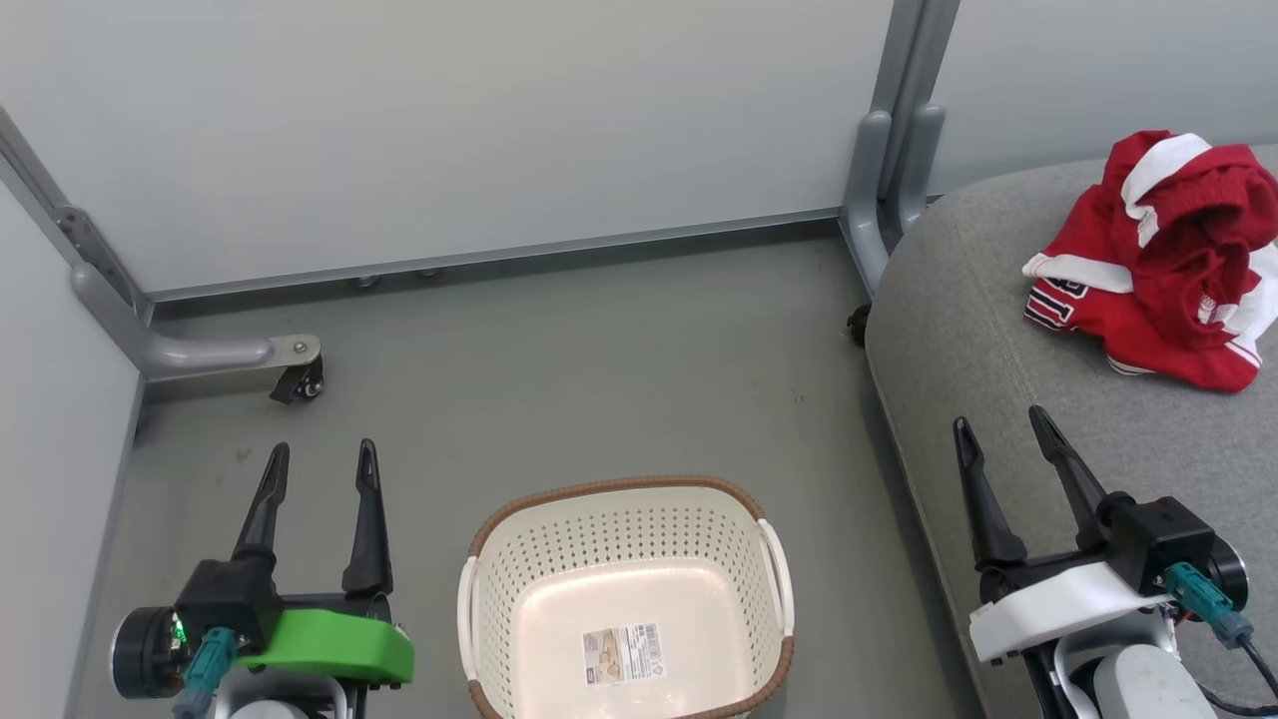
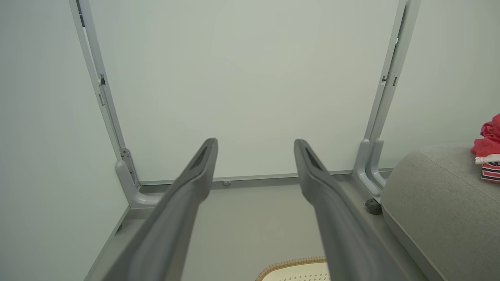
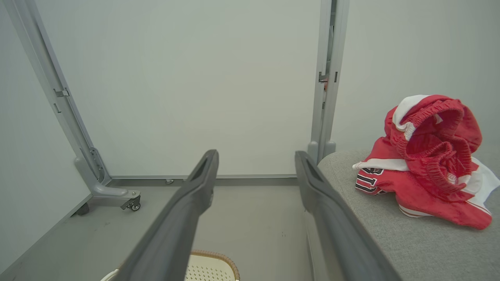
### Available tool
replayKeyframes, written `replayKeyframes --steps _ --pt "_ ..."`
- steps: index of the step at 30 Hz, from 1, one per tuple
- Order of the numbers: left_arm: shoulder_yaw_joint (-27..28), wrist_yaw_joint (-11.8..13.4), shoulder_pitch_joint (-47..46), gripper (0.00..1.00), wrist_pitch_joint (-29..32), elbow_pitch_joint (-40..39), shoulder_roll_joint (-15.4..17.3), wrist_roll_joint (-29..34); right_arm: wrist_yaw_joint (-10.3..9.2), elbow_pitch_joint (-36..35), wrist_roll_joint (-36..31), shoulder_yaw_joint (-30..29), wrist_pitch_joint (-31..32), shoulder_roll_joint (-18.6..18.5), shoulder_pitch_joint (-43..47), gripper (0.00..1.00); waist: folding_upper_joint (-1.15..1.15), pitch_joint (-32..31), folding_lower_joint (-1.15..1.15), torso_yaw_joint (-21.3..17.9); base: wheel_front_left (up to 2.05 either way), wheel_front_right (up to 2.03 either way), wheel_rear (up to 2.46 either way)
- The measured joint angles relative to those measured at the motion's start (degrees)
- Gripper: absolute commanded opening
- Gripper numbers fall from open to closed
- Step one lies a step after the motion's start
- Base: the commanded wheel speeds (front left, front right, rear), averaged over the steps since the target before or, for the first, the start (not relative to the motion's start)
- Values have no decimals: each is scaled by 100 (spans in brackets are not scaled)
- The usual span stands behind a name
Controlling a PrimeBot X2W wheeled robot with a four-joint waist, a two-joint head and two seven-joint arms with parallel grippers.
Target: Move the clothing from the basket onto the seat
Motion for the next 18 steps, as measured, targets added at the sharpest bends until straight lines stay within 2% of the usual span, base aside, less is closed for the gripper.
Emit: replayKeyframes --steps 18 --pt "-96 94 130 100 0 159 -12 -100 0 154 -25 -25 4 22 125 100 0 -194 0 -48 0 0 0"
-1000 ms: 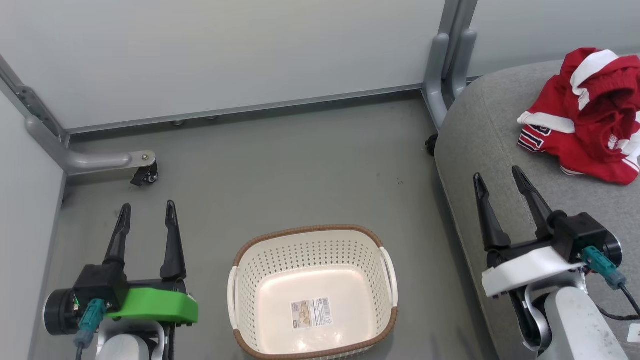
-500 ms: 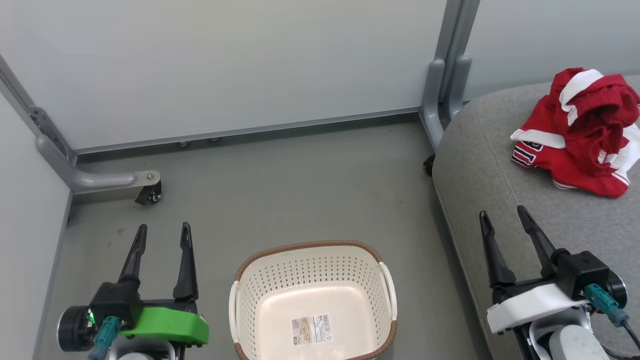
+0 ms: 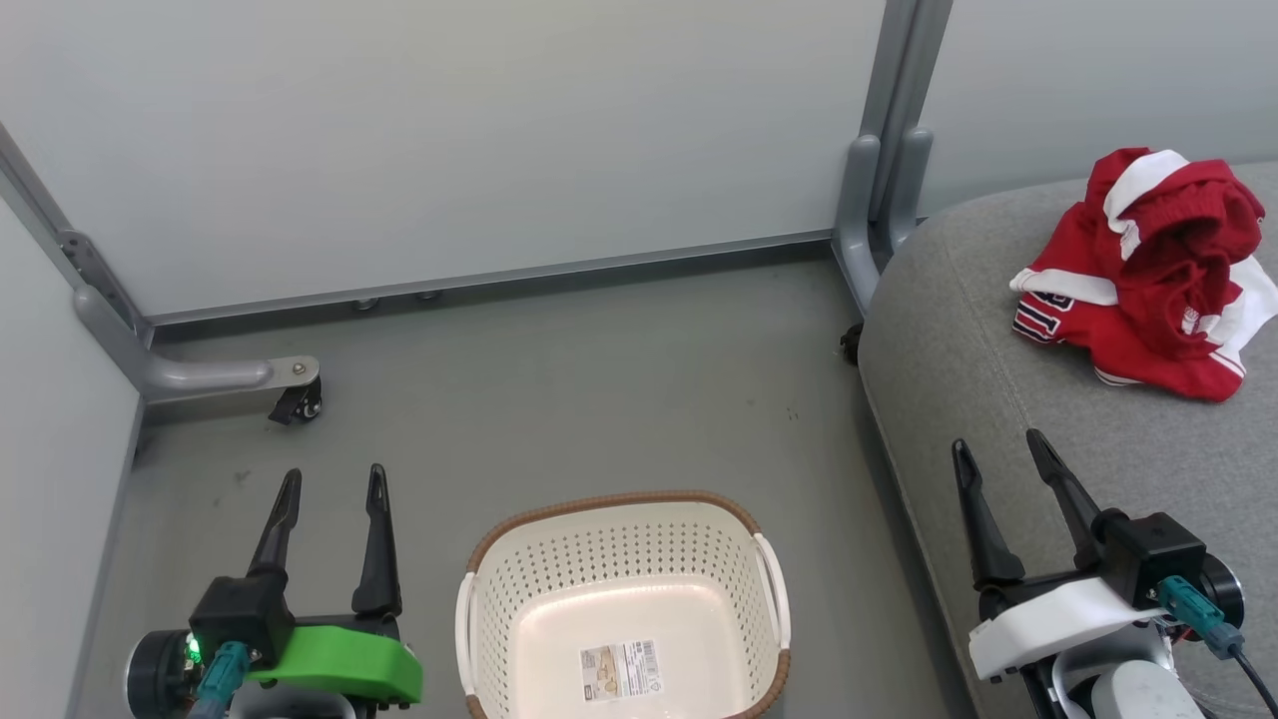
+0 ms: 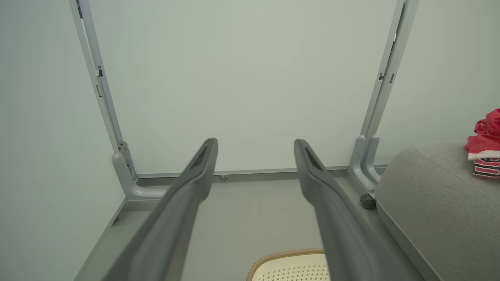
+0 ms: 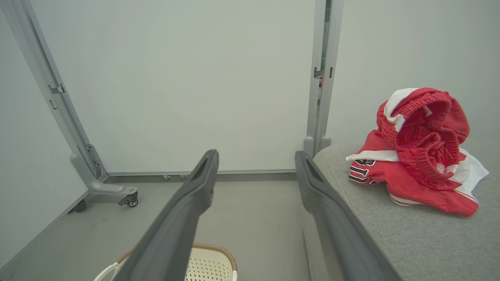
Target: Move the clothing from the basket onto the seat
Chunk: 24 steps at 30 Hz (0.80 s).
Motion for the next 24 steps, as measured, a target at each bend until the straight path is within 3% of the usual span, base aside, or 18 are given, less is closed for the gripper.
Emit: replayKeyframes --steps 8,9,14,24 --pt "-3 58 -2 100 0 64 31 1 0 53 9 24 0 0 -11 100 0 29 0 7 0 0 0" --pt "-4 57 1 0 0 92 24 -2 0 79 7 25 0 5 -4 0 0 29 0 7 0 0 0" --pt "-2 55 68 0 55 361 -13 -105 0 337 77 32 46 56 125 0 0 31 0 3 0 0 0" --pt "123 -2 64 0 353 396 -16 -1180 0 372 1165 -63 333 56 114 0 0 43 0 -31 0 0 0"
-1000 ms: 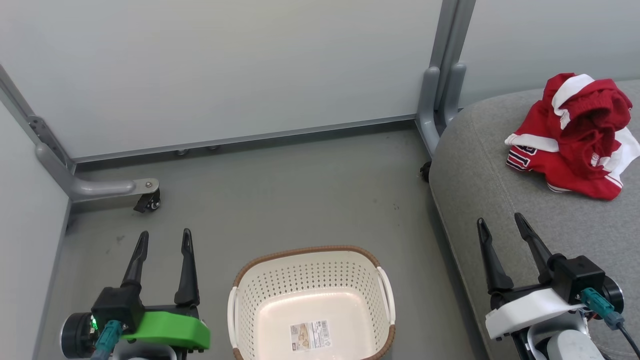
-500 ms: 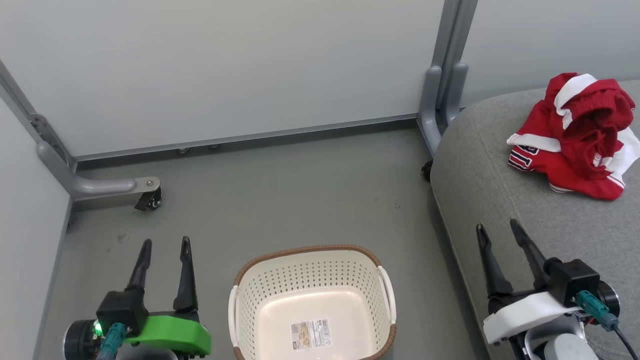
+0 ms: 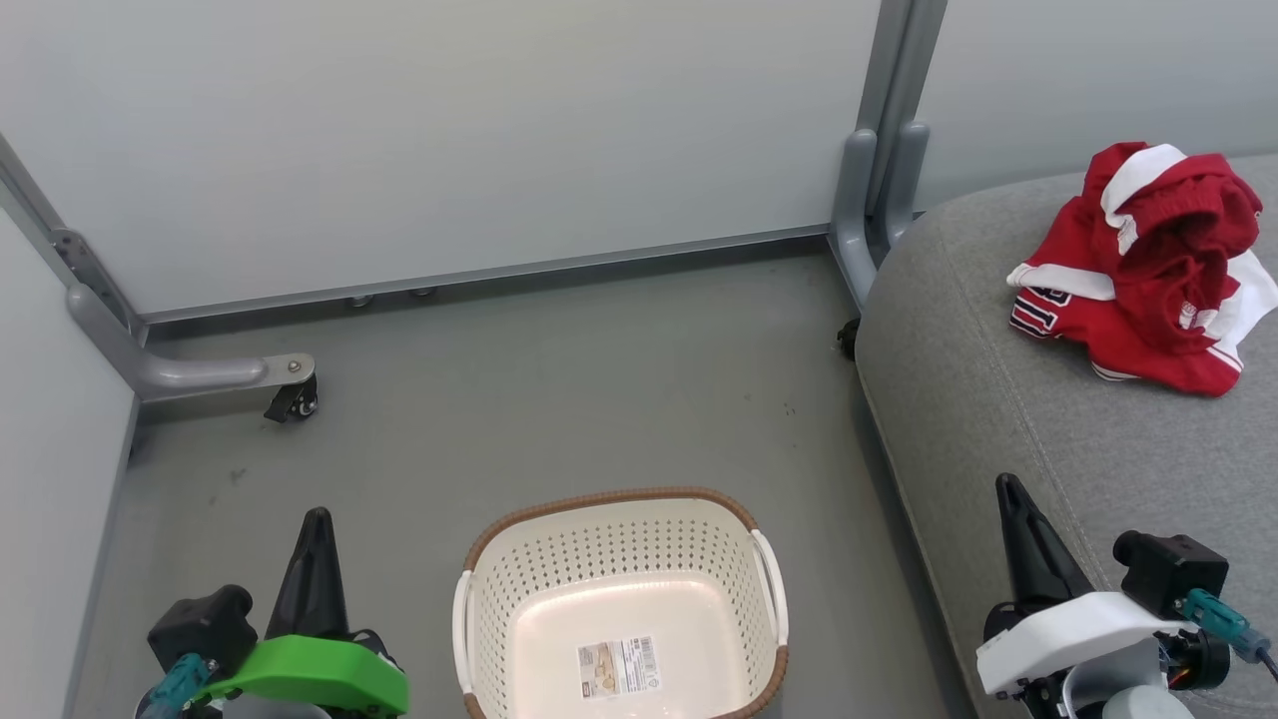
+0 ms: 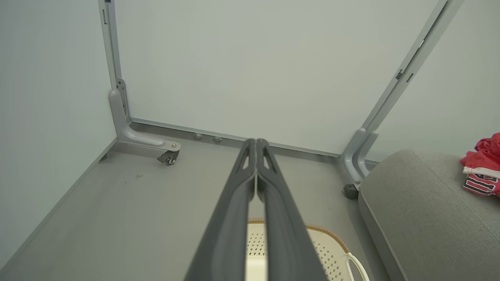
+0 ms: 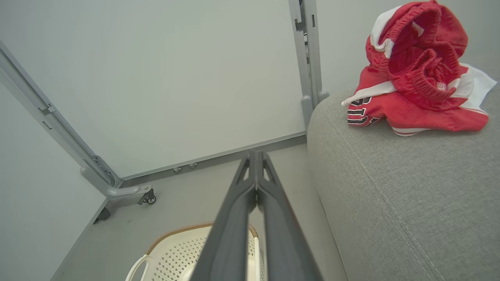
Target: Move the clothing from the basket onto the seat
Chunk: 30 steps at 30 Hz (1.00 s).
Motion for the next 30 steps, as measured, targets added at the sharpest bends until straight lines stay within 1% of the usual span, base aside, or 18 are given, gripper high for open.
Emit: replayKeyframes --steps 15,30 --pt "154 -63 -37 0 350 -35 -2 -1456 0 29 1466 -116 364 -2 -54 0 0 18 0 -50 0 0 0" --pt "292 -152 -130 0 655 -64 -3 -2642 0 67 2682 -223 668 -8 -136 0 0 37 0 -100 0 0 0"
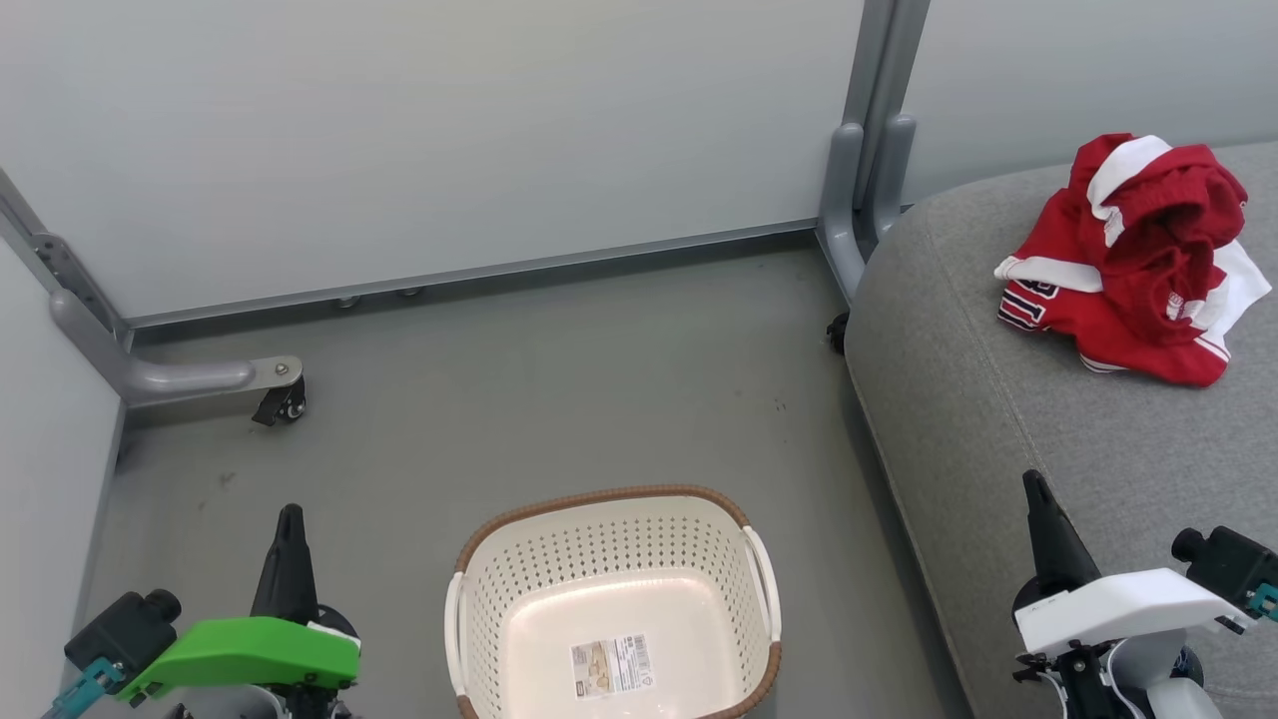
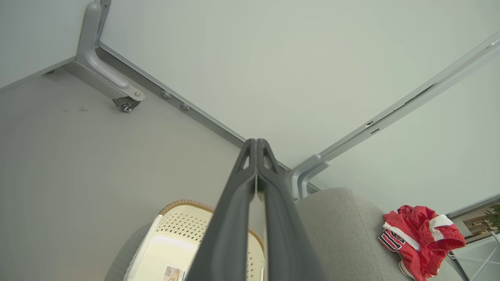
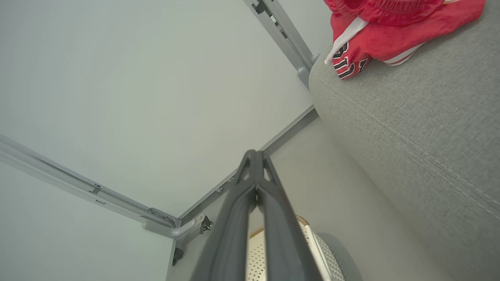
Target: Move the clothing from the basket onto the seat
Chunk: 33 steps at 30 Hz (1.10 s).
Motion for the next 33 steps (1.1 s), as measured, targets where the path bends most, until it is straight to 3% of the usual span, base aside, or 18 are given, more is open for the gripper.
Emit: replayKeyframes --steps 33 --pt "250 -127 -194 0 564 -42 -2 -2173 -1 58 2190 -192 558 -16 -166 0 0 41 0 -113 0 0 0"
